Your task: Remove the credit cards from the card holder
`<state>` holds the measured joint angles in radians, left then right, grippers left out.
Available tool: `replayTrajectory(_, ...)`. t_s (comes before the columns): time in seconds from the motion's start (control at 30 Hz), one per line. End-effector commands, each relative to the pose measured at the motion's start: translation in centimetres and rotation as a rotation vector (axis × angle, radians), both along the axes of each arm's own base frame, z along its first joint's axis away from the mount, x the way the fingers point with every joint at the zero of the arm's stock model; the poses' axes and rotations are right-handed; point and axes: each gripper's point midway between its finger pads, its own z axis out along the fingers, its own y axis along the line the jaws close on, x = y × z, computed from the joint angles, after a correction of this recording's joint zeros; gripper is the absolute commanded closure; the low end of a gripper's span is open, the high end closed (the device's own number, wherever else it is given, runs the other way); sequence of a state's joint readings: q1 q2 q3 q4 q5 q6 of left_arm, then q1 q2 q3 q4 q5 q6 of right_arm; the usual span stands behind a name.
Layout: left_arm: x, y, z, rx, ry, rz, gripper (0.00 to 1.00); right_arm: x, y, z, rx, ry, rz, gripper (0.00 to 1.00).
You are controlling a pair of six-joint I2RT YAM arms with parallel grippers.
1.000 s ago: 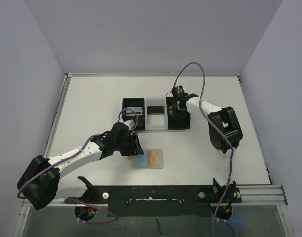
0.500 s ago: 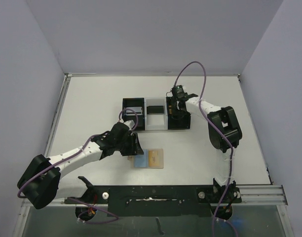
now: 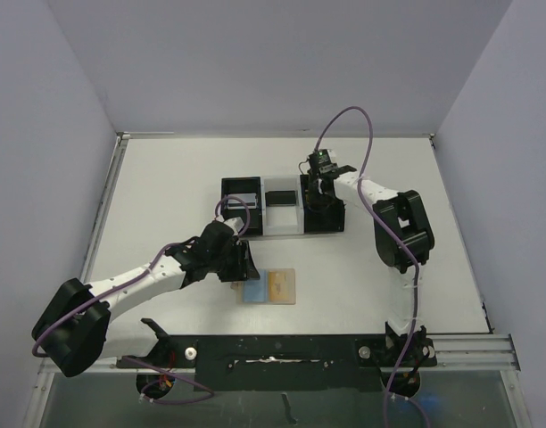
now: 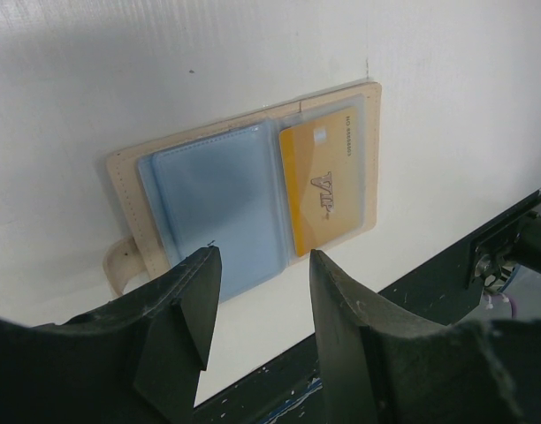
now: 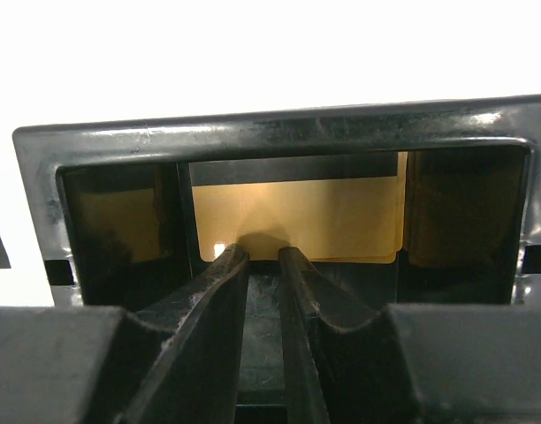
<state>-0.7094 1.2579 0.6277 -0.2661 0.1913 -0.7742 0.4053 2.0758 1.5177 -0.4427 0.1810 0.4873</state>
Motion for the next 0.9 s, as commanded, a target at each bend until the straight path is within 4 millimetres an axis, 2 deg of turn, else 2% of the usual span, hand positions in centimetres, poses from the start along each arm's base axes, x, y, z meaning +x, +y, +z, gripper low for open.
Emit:
replayTrajectory(0.0, 1.1, -1.0, 1.8, -0.050, -0.053, -0.006, 0.57, 1.5, 0.3, 2.6, 0.029, -0.074, -0.011, 0.77)
replayTrajectory(0.2, 1.1, -1.2, 2.3, -0.069, -0.062, -0.014, 0.56, 0.6, 0.4, 6.6, 0.061, -0.140, 0.007, 0.71)
replayTrajectory(0.27, 1.7, -2.0, 3.6, -0.104, -0.088, -0.022, 0.56, 0.3, -0.1, 8.0, 0.054, -0.179, 0.010, 0.69)
replayTrajectory(0.47, 2.2, -2.6, 4.8, -0.138, -0.138, -0.011, 0.56, -1.7, -2.3, 11.7, 0.020, -0.258, -0.040, 0.61)
replayTrajectory(0.53, 2.5, -2.8, 5.7, -0.173, -0.174, -0.001, 0.55, -2.8, -2.6, 13.9, 0.021, -0.314, -0.037, 0.59)
replayTrajectory(0.6, 2.7, -3.1, 6.9, -0.210, -0.203, 0.000, 0.54, -4.1, -2.9, 16.9, -0.009, -0.396, -0.027, 0.54)
replayTrajectory(0.63, 2.4, -2.8, 6.3, -0.200, -0.196, 0.006, 0.53, -4.8, -3.2, 19.3, -0.023, -0.459, -0.023, 0.50)
replayTrajectory(0.73, 2.4, -2.3, 6.7, -0.215, -0.226, 0.032, 0.48, -7.1, -3.9, 23.8, -0.017, -0.578, -0.036, 0.39)
replayTrajectory(0.87, 3.1, -1.8, 8.9, -0.253, -0.314, 0.058, 0.32, -10.1, -4.2, 27.8, 0.184, -0.750, -0.041, 0.01)
